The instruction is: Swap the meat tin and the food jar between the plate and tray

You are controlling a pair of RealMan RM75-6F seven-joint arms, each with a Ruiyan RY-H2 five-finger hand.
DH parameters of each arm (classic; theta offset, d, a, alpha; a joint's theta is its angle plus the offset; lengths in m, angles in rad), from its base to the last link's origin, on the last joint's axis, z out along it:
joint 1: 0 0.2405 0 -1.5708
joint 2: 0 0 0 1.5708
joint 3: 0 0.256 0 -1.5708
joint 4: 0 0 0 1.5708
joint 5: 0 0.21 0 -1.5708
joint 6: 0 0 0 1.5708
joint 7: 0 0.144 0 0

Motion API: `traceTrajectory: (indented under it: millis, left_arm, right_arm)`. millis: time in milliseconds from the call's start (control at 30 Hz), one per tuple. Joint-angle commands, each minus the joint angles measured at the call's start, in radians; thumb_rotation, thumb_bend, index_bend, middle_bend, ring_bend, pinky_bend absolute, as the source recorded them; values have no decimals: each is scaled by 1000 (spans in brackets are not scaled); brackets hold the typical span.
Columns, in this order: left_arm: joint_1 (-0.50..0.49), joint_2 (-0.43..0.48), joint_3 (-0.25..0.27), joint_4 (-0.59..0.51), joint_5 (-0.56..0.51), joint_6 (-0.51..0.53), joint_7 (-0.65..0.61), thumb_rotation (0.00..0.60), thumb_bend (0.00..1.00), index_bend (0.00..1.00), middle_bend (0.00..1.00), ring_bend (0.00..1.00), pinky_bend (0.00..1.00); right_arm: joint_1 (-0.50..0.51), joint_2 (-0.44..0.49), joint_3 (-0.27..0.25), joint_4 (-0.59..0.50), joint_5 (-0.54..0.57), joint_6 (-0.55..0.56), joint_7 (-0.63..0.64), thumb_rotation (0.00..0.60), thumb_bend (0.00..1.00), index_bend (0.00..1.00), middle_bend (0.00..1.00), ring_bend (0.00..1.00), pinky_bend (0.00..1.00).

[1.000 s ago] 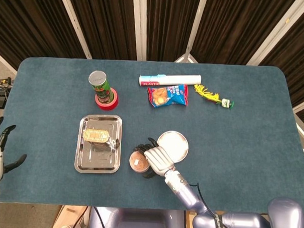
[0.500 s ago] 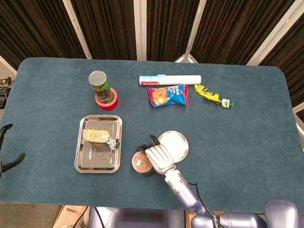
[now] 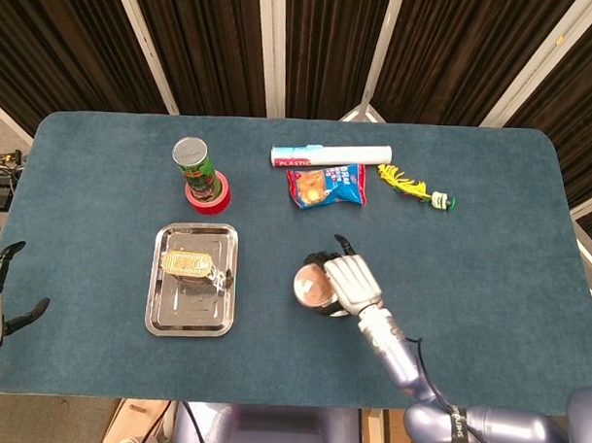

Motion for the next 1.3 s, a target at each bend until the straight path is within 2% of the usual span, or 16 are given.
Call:
traceTrajectory:
  millis: [33,267,367,500,633,700,867,967,1033,1100,1200,1300]
  left_arm:
    - [1,-4,-1,0,2,1,10,600,190,207,0,0,85]
    - [5,-9,-9,-1,-7,4,23,600,190,208,0,0,85]
    - [7,-10,-12,-2,-9,6,26,600,190,208,0,0,85]
    - [8,-12,-13,-2,-7,7,31,600,190,208,0,0,85]
    - [5,-13,-16,0,-15,-5,27,600,190,209,0,0,89]
    - [4,-8,-17,-5,-22,-19,9,600,190,209,0,0,90]
    - [5,-3,-21,-2,-24,-17,15,600,190,209,0,0,90]
    - [7,2,-16,-8,-22,-24,10,600,190,210,0,0,90]
    - [9,9,-11,-16,-25,-32,15,600,190,210,0,0,89]
    - [12,17,-6,-31,-33,-41,29,600,190,210,0,0,90]
    - [17,28,5,-59,-40,-52,46,600,193,209,0,0,90]
    - [27,41,24,-86,-38,-56,71,600,193,208,0,0,90]
  right_arm:
    - [-3,17,-4,23,10,-15,16,600,15,459,467,491,44]
    - [-3,31,-19,63,17,-56,60,600,15,459,467,457,39]
    - [-2,24,-23,92,5,-66,89,600,15,403,442,412,13]
    - [0,18,-29,119,-7,-81,120,600,15,194,239,181,0]
    - [-1,13,-30,137,-18,-59,113,600,13,25,67,14,0]
    - [-3,27,-30,122,-6,-58,104,600,5,0,17,0,0]
    - [-19,100,-43,38,26,-41,56,600,0,0,0,0,0]
    - [-67,168,-59,-38,-3,41,42,600,0,0,0,0,0]
    - [-123,204,-81,-75,-52,137,44,600,0,0,0,0,0]
    - [-208,231,-126,-85,-144,274,66,600,0,0,0,0,0]
    - [-314,237,-192,-24,-280,440,121,600,0,0,0,0,0]
    - [-405,231,-231,58,-348,571,165,600,0,0,0,0,0]
